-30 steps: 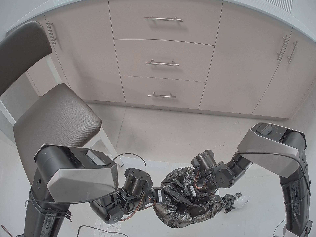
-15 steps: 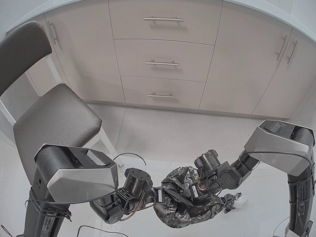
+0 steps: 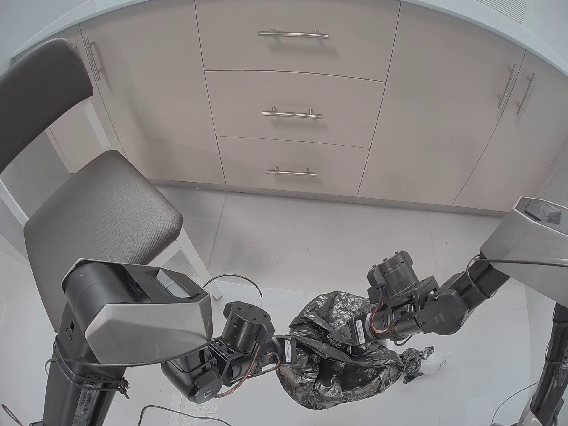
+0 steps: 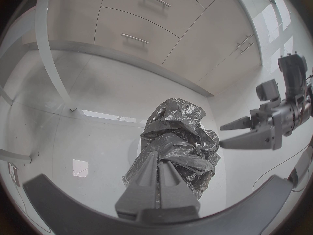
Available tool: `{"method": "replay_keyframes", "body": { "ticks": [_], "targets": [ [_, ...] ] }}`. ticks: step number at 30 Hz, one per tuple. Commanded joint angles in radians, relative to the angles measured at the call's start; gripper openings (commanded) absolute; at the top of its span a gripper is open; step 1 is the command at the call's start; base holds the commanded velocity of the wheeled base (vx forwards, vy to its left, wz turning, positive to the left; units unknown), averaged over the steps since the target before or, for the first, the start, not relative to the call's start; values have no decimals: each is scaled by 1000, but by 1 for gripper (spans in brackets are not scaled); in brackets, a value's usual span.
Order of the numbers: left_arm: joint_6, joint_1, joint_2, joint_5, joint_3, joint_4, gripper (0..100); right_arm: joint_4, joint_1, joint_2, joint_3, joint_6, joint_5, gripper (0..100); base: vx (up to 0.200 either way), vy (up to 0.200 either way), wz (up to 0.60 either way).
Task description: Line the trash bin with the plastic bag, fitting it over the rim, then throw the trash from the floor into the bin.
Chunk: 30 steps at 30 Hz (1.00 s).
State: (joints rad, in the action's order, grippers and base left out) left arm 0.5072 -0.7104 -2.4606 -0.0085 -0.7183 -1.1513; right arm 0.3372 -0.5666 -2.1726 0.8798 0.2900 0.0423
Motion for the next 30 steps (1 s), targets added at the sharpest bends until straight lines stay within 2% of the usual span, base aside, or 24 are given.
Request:
{"method": "replay_keyframes", "body": {
  "ticks": [1, 9, 11, 15, 21, 30],
  "targets": [
    [1, 0, -1, 1, 0, -1, 0, 11, 14, 17, 53, 5, -4, 100, 0, 0, 0],
    [-1, 0, -1, -1, 0, -1, 0, 14, 80, -138, 248, -31, -4, 100, 0, 0, 0],
    [-1, 0, -1, 1, 0, -1, 0, 11, 108, -213, 321, -123, -6, 100, 0, 0, 0],
    [-1, 0, -1, -1, 0, -1, 0, 17, 126, -260, 347, -199, -6, 100, 0, 0, 0],
    [-1, 0, -1, -1, 0, -1, 0, 16, 159, -257, 346, -207, -29, 100, 0, 0, 0],
    [-1, 0, -1, -1, 0, -1, 0, 19, 157, -217, 278, -204, -73, 100, 0, 0, 0]
  ]
}}
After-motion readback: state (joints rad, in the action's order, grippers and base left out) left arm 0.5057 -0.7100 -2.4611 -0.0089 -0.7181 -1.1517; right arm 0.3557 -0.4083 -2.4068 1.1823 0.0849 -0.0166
